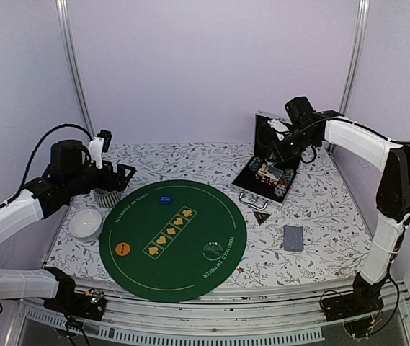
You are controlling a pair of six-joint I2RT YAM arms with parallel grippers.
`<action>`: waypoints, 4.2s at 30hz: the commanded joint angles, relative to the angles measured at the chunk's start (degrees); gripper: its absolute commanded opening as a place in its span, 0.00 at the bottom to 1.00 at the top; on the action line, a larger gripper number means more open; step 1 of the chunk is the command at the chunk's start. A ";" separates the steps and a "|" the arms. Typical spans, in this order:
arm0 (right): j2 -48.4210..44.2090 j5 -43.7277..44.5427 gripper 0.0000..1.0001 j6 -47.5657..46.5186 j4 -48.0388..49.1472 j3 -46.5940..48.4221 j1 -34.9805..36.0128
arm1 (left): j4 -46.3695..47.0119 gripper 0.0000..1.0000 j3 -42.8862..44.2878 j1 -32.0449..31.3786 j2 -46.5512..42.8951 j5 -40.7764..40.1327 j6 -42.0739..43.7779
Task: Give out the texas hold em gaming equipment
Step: Pick up the pile of poker chips from the chip case, then pass from the right arm to the left
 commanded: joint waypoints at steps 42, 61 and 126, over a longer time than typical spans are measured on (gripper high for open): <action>9.18 -48.03 0.02 43.46 41.64 -11.34 29.13 | 3.68 0.82 -0.92 -35.01 9.74 -8.59 25.43; 9.83 -36.16 0.02 33.11 29.48 -19.12 21.07 | 3.79 0.88 -2.82 -27.19 4.74 -2.77 20.48; 14.97 -47.16 0.02 48.40 50.34 -5.96 23.40 | -2.12 0.65 12.61 -18.60 28.19 11.71 38.62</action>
